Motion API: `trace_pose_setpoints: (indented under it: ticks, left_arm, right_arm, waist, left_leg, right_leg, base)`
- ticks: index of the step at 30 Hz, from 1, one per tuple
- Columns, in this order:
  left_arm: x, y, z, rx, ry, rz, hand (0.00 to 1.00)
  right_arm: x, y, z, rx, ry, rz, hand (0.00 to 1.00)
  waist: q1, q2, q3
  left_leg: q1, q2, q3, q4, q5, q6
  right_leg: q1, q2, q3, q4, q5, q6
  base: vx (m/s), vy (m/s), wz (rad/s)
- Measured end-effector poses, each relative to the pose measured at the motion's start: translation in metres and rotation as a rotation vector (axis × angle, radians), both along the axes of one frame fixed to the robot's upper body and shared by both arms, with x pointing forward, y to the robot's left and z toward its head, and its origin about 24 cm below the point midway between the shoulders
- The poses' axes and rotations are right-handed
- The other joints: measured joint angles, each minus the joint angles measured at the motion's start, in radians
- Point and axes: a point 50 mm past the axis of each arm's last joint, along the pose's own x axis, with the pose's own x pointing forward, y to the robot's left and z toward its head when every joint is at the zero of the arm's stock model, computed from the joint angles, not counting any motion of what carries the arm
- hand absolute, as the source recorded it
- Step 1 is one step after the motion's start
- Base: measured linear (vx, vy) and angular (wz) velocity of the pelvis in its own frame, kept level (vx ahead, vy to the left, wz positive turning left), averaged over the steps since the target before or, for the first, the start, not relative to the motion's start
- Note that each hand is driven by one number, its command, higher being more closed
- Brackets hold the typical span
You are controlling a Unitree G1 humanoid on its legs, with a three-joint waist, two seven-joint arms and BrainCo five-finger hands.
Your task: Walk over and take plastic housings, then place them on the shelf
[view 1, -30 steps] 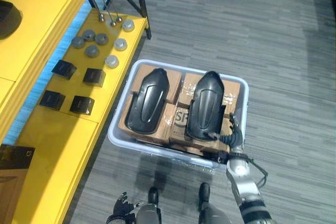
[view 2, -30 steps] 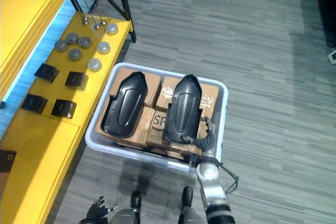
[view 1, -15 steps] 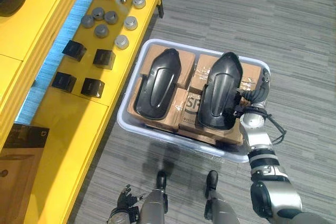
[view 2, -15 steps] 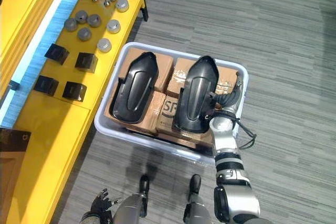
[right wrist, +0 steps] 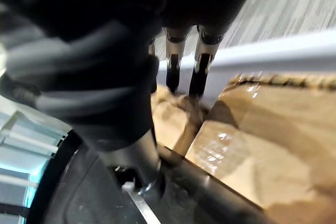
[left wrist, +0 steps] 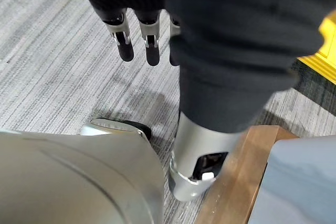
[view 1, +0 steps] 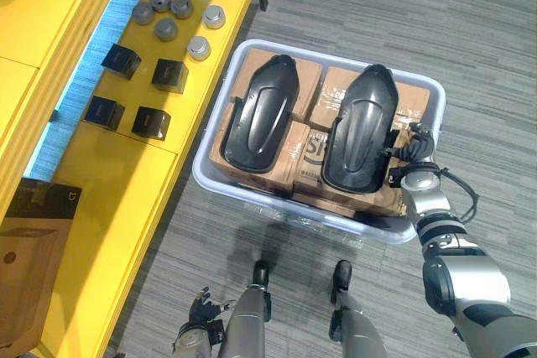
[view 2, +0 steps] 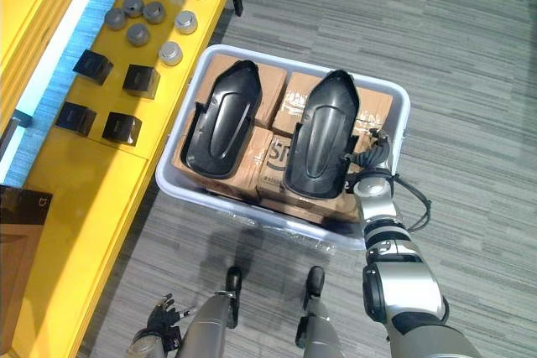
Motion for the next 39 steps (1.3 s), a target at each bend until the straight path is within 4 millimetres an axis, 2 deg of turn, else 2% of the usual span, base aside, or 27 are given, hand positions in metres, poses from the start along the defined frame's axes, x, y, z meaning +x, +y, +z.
trace_pose_setpoints:
  ticks: [4,8,11,15,18,20,23,25,29,33,36,39]
  left_arm:
    - [0.009,-0.009,0.005,-0.002,-0.024,-0.038,0.0]
    - [0.02,-0.027,0.012,-0.035,-0.075,-0.072,0.0]
    - [0.031,-0.036,0.023,-0.065,-0.144,-0.071,0.0]
    - [0.054,-0.041,0.055,-0.083,-0.322,-0.067,0.0]
    - [0.069,-0.046,0.089,-0.1,-0.491,-0.066,0.0]
    - [0.079,-0.047,0.122,-0.114,-0.642,-0.058,0.0]
    - [0.082,-0.048,0.152,-0.126,-0.778,-0.059,0.0]
    - [0.079,-0.046,0.179,-0.132,-0.9,-0.056,0.0]
    - [0.074,-0.056,0.211,-0.147,-1.037,-0.106,0.0]
    - [0.07,-0.078,0.224,-0.187,-1.089,-0.199,0.0]
    - [0.073,-0.09,0.225,-0.218,-1.08,-0.247,0.0]
    - [0.086,-0.103,0.22,-0.253,-1.024,-0.29,0.0]
  right_arm:
    - [-0.001,-0.005,-0.011,-0.066,0.098,-0.011,1.0]
    - [-0.002,-0.011,-0.007,-0.161,0.121,-0.032,1.0]
    - [-0.005,-0.021,-0.002,-0.213,0.121,-0.065,1.0]
    - [-0.01,-0.028,-0.001,-0.285,0.103,-0.112,1.0]
    - [-0.016,-0.027,-0.004,-0.339,0.071,-0.115,1.0]
    - [-0.017,-0.021,-0.001,-0.396,0.04,-0.105,1.0]
    - [-0.019,-0.018,-0.002,-0.439,0.031,-0.095,1.0]
    - [-0.018,-0.009,-0.001,-0.492,0.015,-0.076,1.0]
    - [-0.018,-0.006,0.002,-0.525,0.004,-0.082,1.0]
    - [-0.017,-0.002,0.005,-0.527,-0.012,-0.074,1.0]
    - [-0.014,0.009,0.02,-0.518,-0.075,-0.059,1.0]
    - [-0.008,0.026,0.034,-0.496,-0.131,-0.032,1.0]
  waist:
    - [0.006,0.007,0.003]
    - [0.013,0.01,0.003]
    - [0.012,0.022,0.007]
    - [0.013,0.035,0.007]
    - [0.008,0.042,0.006]
    - [-0.005,0.042,0.006]
    - [-0.013,0.043,0.006]
    - [-0.029,0.045,0.004]
    - [-0.036,0.044,0.004]
    - [-0.041,0.042,-0.006]
    - [-0.059,0.037,-0.031]
    - [-0.062,0.01,-0.065]
  left_leg:
    - [-0.005,0.0,-0.003,0.0,-0.002,0.0]
    - [-0.005,-0.006,-0.003,0.002,0.001,0.002]
    - [-0.005,-0.018,-0.013,0.01,0.004,0.005]
    - [-0.017,-0.031,-0.029,0.041,0.005,0.006]
    - [-0.015,-0.041,-0.039,0.052,0.007,0.008]
    - [-0.01,-0.049,-0.049,0.054,0.012,0.01]
    - [0.019,-0.056,-0.052,0.04,0.019,0.012]
    - [0.059,-0.061,-0.052,0.009,0.021,0.013]
    - [0.114,-0.063,-0.059,-0.069,0.055,0.006]
    - [0.178,-0.062,-0.056,-0.123,0.084,0.003]
    - [0.197,-0.058,-0.051,-0.159,0.105,0.001]
    - [0.236,-0.051,-0.034,-0.218,0.132,-0.005]
  right_leg:
    - [-0.013,-0.001,0.0,0.018,0.0,0.0]
    - [-0.028,-0.009,0.0,0.053,-0.011,0.008]
    - [-0.034,-0.021,-0.006,0.091,-0.033,0.01]
    - [-0.061,-0.041,-0.017,0.178,-0.08,0.014]
    - [-0.062,-0.053,-0.029,0.213,-0.098,0.016]
    - [-0.055,-0.06,-0.034,0.221,-0.1,0.017]
    - [-0.027,-0.068,-0.038,0.219,-0.1,0.018]
    - [0.011,-0.074,-0.044,0.203,-0.1,0.018]
    - [0.066,-0.074,-0.064,0.143,-0.078,0.013]
    - [0.132,-0.068,-0.07,0.084,-0.056,0.013]
    - [0.165,-0.059,-0.076,0.02,-0.027,0.01]
    - [0.203,-0.046,-0.067,-0.059,0.011,0.003]
  base:
    - [-0.03,0.005,0.01]
    - [0.0,0.001,0.01]
    - [0.01,0.007,0.13]
    - [-0.01,-0.021,0.18]
    - [-0.02,-0.023,0.14]
    - [-0.03,-0.011,0.12]
    - [-0.04,-0.008,0.12]
    - [-0.04,-0.008,0.12]
    - [-0.02,-0.019,0.15]
    - [0.05,-0.019,0.02]
    - [0.07,-0.008,-0.01]
    - [0.06,-0.02,-0.18]
